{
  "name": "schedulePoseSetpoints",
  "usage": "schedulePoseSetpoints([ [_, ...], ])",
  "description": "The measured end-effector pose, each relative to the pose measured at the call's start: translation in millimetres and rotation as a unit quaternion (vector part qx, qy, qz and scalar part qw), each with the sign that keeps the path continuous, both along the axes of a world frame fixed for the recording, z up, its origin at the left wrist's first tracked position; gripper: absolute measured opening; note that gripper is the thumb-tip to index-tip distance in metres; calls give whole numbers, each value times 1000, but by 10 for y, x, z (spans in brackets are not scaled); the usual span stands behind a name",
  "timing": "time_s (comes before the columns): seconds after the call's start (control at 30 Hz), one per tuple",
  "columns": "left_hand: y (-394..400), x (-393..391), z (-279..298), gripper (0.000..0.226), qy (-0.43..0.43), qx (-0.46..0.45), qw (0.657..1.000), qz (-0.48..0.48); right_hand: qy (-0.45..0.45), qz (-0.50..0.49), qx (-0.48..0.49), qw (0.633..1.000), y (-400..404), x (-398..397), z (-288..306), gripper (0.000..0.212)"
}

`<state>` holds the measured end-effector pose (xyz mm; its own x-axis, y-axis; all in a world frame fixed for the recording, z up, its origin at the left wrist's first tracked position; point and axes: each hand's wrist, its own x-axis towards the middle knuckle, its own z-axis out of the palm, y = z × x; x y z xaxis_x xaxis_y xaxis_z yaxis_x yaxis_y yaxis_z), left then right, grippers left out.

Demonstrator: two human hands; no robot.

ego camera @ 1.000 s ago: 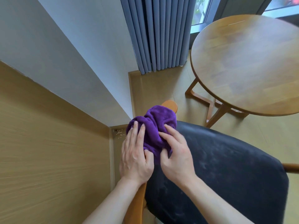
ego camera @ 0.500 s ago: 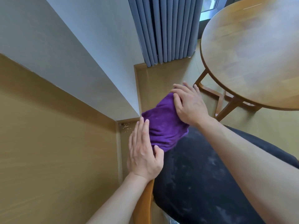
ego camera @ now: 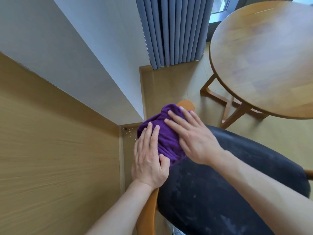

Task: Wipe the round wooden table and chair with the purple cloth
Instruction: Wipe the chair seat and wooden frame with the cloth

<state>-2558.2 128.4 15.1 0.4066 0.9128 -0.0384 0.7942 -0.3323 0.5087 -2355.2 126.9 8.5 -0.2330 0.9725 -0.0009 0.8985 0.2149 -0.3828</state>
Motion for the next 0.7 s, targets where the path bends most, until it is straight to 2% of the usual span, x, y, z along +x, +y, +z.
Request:
schedulePoseSetpoints([
  [0.07, -2, 2, -4, 76, 11, -2, 1000, -7, 31, -95, -2, 995, 219, 116, 64, 64],
  [0.13, 0, 8, -4, 74, 21, 2, 1000, -15, 124, -228, -37, 965, 443, 68, 163, 62],
  [0.2, 4, 11, 4, 73, 20, 5, 1000, -16, 147, -287, -53, 945, 566, -135, 196, 61],
  [0.27, -1, 5, 10, 73, 6, 7, 1000, -13, 67, -260, -24, 963, 472, -371, 152, 57],
  [0.33, -5, -6, 7, 74, -8, 6, 1000, -1, 6, -187, 6, 982, 235, -476, 88, 57],
  [0.47, -10, -10, -2, 75, -24, 4, 999, 22, -38, -25, 11, 999, -35, -80, -40, 64],
  [0.53, -15, -1, 1, 74, -18, 6, 1000, 18, -52, -3, 12, 999, 66, 204, -41, 62],
  [0.6, -10, 2, -2, 73, -7, 5, 1000, 13, 26, -102, -18, 994, 255, 273, -7, 64],
  [0.67, -5, 3, -3, 73, 2, 6, 1000, 10, 150, -248, -57, 955, 427, 66, 42, 67],
  [0.7, -3, 3, -1, 73, 1, 7, 1000, 8, 179, -295, -59, 937, 467, -92, 46, 66],
])
